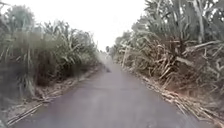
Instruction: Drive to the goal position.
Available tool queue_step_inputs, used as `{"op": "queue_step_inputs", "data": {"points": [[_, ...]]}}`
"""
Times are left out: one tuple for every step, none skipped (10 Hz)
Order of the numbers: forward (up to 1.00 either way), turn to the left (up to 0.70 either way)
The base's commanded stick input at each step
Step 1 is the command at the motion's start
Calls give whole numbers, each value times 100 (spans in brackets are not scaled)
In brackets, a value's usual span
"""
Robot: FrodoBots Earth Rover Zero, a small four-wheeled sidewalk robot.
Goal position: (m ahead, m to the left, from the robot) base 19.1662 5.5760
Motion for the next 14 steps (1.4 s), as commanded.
{"op": "queue_step_inputs", "data": {"points": [[100, 0], [100, 0], [100, 0], [100, 0], [100, 0], [100, 0], [100, 0], [100, 0], [100, 0], [100, -40], [100, -40], [100, -40], [100, -26], [100, -21]]}}
